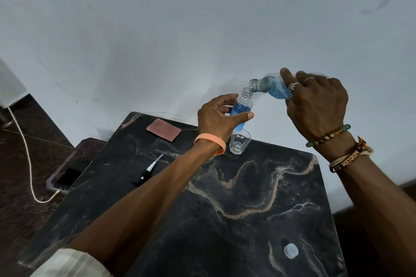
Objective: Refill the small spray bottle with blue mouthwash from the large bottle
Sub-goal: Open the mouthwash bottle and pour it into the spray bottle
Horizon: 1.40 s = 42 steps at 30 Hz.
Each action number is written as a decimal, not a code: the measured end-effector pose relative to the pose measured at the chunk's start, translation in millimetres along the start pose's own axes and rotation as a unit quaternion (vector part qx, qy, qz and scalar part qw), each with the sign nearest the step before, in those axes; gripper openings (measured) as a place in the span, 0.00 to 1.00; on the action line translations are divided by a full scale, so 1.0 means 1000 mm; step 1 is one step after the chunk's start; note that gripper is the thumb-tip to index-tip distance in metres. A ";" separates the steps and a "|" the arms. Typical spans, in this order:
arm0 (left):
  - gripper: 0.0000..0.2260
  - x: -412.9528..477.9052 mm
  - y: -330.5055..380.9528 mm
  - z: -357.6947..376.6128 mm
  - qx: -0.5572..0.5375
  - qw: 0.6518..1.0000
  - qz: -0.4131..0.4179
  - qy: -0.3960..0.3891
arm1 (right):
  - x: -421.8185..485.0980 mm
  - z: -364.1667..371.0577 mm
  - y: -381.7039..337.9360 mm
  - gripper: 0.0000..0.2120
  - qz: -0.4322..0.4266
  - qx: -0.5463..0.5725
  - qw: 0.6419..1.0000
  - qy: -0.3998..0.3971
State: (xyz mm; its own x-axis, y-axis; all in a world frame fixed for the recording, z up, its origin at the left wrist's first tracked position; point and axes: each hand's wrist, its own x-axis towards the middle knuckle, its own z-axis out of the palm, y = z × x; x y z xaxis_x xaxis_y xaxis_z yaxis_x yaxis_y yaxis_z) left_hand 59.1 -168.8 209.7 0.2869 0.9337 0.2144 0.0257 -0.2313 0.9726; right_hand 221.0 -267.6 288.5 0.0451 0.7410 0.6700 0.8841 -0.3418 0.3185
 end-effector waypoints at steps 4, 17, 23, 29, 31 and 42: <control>0.25 0.000 0.001 0.000 -0.002 1.000 0.000 -0.002 | -0.001 0.000 -0.001 0.24 0.002 0.002 1.000 -0.001; 0.25 -0.001 0.001 0.000 0.002 1.000 0.006 -0.003 | -0.001 -0.001 0.000 0.24 0.000 0.003 1.000 -0.002; 0.25 -0.001 0.001 0.000 -0.005 1.000 0.004 0.000 | -0.001 -0.001 0.000 0.23 -0.001 0.000 1.000 0.012; 0.25 -0.002 0.001 0.001 -0.006 1.000 0.005 -0.001 | -0.001 -0.003 0.001 0.24 0.000 0.004 1.000 0.013; 0.25 -0.002 0.002 0.001 -0.006 1.000 0.005 -0.001 | -0.001 -0.004 0.001 0.24 0.001 0.002 1.000 0.012; 0.24 -0.003 0.002 -0.002 -0.002 1.000 0.010 0.004 | -0.002 -0.007 -0.002 0.23 0.006 -0.004 1.000 -0.006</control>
State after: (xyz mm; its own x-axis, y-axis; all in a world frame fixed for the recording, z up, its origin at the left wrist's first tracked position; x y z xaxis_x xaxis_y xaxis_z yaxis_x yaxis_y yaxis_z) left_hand 56.6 -171.3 211.0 0.2792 0.9313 0.2339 0.0158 -0.2480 0.9686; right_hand 216.0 -272.5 291.8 0.0601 0.7435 0.6660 0.8802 -0.3541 0.3159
